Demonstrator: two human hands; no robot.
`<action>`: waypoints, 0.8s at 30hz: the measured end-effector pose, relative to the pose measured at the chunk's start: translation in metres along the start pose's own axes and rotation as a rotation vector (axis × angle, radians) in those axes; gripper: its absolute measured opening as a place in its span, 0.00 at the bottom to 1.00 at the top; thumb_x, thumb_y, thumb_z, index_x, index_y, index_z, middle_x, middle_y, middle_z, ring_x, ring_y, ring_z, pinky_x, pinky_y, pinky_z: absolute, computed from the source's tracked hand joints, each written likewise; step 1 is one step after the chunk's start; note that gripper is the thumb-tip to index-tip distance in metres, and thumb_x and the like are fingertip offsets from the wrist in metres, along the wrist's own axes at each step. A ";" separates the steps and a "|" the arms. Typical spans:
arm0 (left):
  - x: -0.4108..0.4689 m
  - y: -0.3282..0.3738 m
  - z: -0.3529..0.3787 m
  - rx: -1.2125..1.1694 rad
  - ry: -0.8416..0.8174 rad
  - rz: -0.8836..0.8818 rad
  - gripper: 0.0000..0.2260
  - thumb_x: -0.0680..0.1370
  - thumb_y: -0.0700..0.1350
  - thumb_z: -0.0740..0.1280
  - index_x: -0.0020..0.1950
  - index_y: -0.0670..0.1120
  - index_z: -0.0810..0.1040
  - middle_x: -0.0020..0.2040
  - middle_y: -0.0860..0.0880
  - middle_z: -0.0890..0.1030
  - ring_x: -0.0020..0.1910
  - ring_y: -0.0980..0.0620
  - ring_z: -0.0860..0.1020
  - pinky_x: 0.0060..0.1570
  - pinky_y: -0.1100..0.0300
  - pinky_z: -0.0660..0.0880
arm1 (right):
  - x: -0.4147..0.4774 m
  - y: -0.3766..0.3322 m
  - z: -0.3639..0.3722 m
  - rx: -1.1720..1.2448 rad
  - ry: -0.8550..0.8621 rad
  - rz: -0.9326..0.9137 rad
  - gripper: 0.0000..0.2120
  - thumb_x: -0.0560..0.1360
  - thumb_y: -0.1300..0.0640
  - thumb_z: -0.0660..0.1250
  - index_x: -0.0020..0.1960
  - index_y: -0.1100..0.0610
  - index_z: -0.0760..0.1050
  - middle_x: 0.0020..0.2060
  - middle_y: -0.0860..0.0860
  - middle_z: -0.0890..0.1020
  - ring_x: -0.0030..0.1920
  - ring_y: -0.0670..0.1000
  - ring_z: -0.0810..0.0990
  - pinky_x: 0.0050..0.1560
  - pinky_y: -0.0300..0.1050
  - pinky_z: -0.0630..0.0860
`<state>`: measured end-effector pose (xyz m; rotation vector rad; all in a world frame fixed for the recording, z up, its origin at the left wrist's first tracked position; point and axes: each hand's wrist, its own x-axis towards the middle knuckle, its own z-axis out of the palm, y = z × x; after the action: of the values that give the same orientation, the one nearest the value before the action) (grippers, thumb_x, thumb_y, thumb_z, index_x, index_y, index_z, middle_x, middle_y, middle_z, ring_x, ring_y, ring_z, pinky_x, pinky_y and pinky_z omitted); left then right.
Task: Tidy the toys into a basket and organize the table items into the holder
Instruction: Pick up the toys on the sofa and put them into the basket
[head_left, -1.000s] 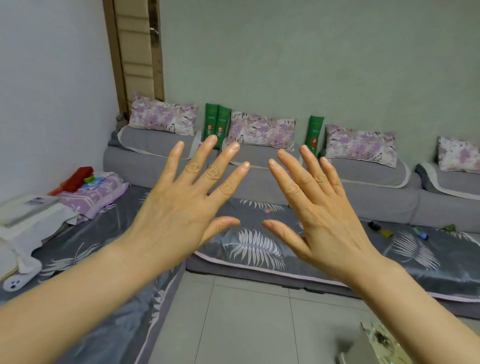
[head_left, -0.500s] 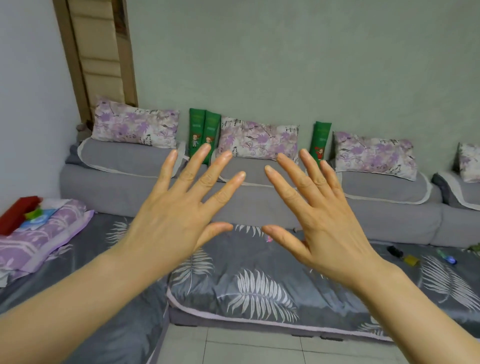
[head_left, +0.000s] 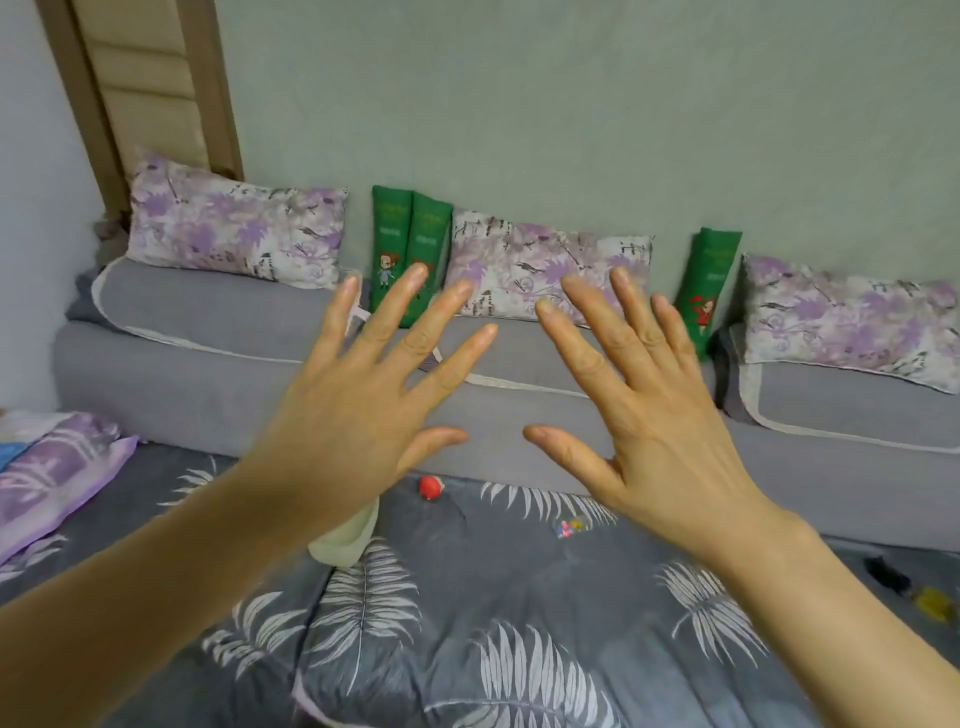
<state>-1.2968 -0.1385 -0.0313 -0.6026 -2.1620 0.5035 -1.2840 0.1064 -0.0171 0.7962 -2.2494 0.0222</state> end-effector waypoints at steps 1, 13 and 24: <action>0.009 -0.004 0.019 0.007 -0.014 -0.015 0.33 0.76 0.63 0.53 0.77 0.48 0.53 0.77 0.41 0.54 0.75 0.37 0.54 0.69 0.33 0.54 | 0.013 0.013 0.017 0.018 -0.002 -0.010 0.34 0.78 0.39 0.59 0.77 0.53 0.55 0.77 0.53 0.54 0.78 0.58 0.47 0.74 0.64 0.51; 0.031 -0.071 0.215 -0.101 -0.275 -0.270 0.33 0.76 0.62 0.51 0.77 0.50 0.52 0.78 0.42 0.52 0.76 0.38 0.50 0.71 0.34 0.51 | 0.141 0.059 0.238 0.249 -0.109 -0.125 0.34 0.77 0.40 0.61 0.77 0.54 0.56 0.77 0.55 0.56 0.77 0.59 0.47 0.74 0.65 0.51; -0.051 -0.125 0.452 -0.396 -0.572 -0.491 0.32 0.78 0.64 0.48 0.77 0.48 0.53 0.77 0.41 0.55 0.75 0.36 0.53 0.69 0.34 0.57 | 0.216 0.004 0.488 0.357 -0.357 -0.071 0.33 0.78 0.37 0.54 0.78 0.52 0.54 0.77 0.54 0.56 0.77 0.59 0.49 0.73 0.65 0.54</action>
<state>-1.6596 -0.3348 -0.2601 -0.1055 -2.8676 -0.0394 -1.7141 -0.1254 -0.2306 1.1433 -2.5906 0.2751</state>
